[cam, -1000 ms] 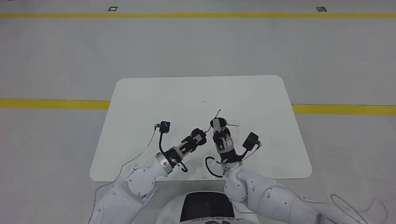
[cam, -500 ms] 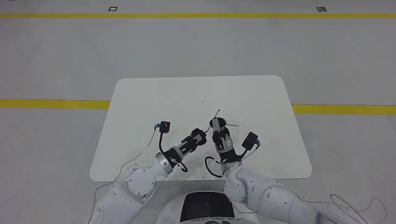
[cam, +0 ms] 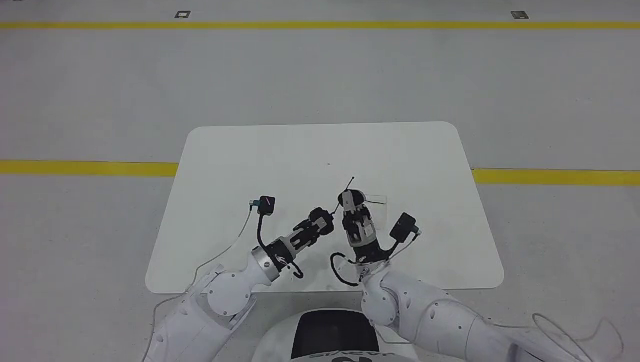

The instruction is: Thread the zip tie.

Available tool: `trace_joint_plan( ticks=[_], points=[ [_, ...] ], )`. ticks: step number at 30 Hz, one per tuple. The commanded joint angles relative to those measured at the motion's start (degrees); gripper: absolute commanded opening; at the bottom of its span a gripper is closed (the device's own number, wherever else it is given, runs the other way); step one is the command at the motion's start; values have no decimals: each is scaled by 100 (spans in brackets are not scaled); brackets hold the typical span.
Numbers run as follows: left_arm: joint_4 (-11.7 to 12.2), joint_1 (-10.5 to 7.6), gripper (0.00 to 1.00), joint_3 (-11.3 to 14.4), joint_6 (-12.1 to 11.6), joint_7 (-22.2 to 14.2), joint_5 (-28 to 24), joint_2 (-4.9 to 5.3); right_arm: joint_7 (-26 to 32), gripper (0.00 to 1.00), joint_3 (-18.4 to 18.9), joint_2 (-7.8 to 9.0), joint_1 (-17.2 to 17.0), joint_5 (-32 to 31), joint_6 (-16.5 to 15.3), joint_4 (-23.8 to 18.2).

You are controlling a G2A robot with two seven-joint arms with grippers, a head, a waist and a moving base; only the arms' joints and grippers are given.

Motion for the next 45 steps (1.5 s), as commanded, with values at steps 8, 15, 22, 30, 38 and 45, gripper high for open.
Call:
trace_joint_plan(
  ticks=[8,15,22,30,38,45],
  points=[
    [0,0,0,0,0,0,0,0,11,0,13,-13,0,-2,0,17],
    [0,0,0,0,0,0,0,0,43,0,6,-19,-7,2,0,31],
    [0,0,0,0,0,0,0,0,60,0,12,-22,-22,15,0,46],
    [0,0,0,0,0,0,0,0,56,0,13,-17,-44,29,0,3],
    [0,0,0,0,0,0,0,0,64,0,-38,-14,-47,55,0,-32],
    [0,0,0,0,0,0,0,0,-2,0,-68,-14,-52,120,0,-68]
  ],
)
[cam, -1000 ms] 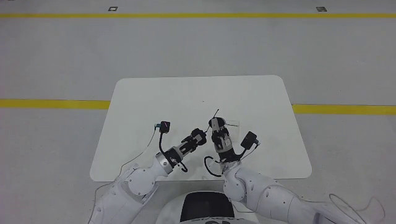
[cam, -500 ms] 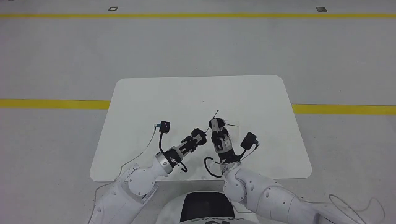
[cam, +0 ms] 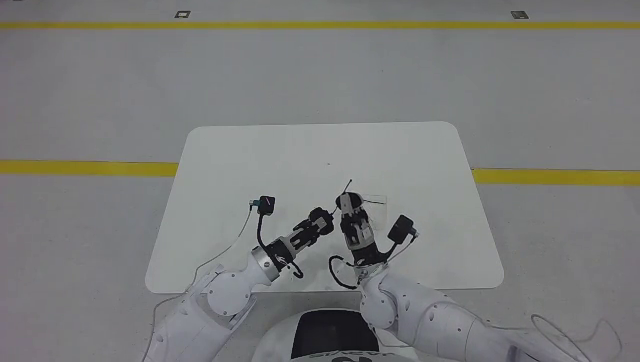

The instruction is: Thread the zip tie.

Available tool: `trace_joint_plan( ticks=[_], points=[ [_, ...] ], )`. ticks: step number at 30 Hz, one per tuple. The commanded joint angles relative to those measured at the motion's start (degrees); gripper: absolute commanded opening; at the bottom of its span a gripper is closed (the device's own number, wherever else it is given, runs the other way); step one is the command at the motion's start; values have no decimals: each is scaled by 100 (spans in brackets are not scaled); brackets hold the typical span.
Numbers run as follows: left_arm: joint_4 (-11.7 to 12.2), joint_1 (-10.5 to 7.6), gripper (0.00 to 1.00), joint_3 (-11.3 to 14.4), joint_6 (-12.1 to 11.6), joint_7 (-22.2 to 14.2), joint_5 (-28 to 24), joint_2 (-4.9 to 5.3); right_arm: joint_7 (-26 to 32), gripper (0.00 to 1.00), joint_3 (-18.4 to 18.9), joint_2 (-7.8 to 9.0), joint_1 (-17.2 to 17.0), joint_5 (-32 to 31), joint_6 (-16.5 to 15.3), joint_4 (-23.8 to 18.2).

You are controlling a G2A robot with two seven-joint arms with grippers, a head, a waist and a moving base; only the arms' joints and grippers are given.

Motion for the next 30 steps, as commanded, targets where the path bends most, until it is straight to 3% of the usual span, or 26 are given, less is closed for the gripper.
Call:
trace_joint_plan(
  ticks=[1,18,30],
  points=[
    [0,0,0,0,0,0,0,0,-31,0,-12,3,-3,22,0,-26],
    [0,0,0,0,0,0,0,0,156,0,-127,22,-12,501,0,-249],
    [0,0,0,0,0,0,0,0,165,0,-237,149,24,702,0,-423]
  ],
)
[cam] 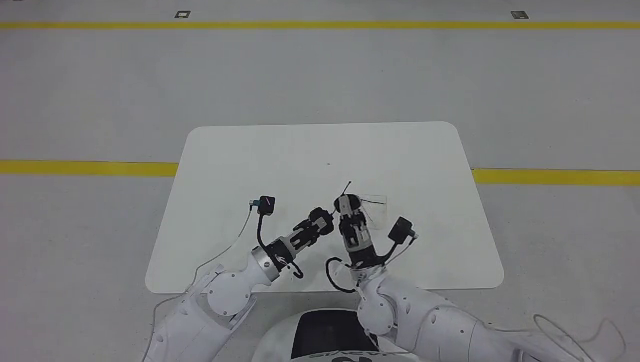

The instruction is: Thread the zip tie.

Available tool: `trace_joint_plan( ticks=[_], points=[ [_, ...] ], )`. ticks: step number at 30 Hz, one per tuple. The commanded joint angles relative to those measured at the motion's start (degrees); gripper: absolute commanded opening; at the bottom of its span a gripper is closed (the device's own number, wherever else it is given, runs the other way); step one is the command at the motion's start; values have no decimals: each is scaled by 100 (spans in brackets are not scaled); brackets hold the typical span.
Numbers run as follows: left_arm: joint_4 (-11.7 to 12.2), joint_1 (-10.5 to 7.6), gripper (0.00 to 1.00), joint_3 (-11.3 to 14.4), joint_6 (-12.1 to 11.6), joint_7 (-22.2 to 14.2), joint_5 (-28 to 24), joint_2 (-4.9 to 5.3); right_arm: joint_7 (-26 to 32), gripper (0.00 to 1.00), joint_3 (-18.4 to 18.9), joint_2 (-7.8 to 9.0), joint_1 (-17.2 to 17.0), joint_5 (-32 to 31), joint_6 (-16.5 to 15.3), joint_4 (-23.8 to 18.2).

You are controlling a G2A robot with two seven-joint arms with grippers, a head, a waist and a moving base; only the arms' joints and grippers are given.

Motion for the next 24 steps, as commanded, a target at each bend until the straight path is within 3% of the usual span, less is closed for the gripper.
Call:
trace_joint_plan(
  ticks=[1,24],
  points=[
    [0,0,0,0,0,0,0,0,8,0,-1,11,3,38,0,25],
    [0,0,0,0,0,0,0,0,378,0,92,110,-84,520,0,-291]
  ],
)
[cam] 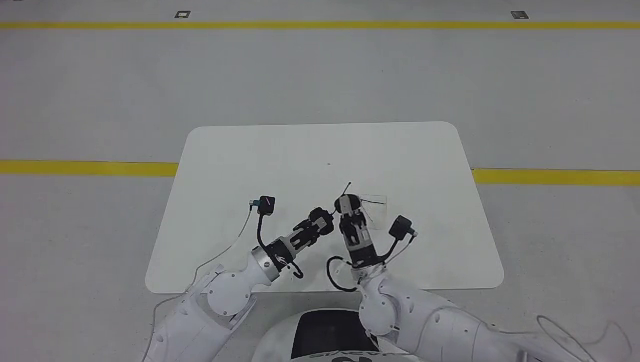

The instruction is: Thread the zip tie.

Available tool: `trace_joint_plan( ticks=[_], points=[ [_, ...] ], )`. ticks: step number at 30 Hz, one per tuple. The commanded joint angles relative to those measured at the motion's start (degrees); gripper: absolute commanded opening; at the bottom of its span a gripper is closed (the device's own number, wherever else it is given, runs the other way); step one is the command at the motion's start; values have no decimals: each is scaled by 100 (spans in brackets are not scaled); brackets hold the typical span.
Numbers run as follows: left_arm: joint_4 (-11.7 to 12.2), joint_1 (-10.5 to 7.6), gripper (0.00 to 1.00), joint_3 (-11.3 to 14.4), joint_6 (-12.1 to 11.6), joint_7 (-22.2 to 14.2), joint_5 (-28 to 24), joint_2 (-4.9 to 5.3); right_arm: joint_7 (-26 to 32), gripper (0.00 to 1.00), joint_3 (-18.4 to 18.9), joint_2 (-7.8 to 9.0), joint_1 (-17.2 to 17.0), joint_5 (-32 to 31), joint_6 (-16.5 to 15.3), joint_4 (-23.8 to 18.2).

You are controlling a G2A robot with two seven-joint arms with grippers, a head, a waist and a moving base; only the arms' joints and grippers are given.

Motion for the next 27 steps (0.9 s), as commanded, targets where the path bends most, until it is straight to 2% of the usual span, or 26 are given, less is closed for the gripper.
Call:
trace_joint_plan(
  ticks=[1,10,27],
  points=[
    [0,0,0,0,0,0,0,0,-22,0,29,12,-25,39,0,-64],
    [0,0,0,0,0,0,0,0,262,0,240,101,-170,413,0,-428],
    [0,0,0,0,0,0,0,0,1107,0,806,127,-487,577,0,-551]
  ],
)
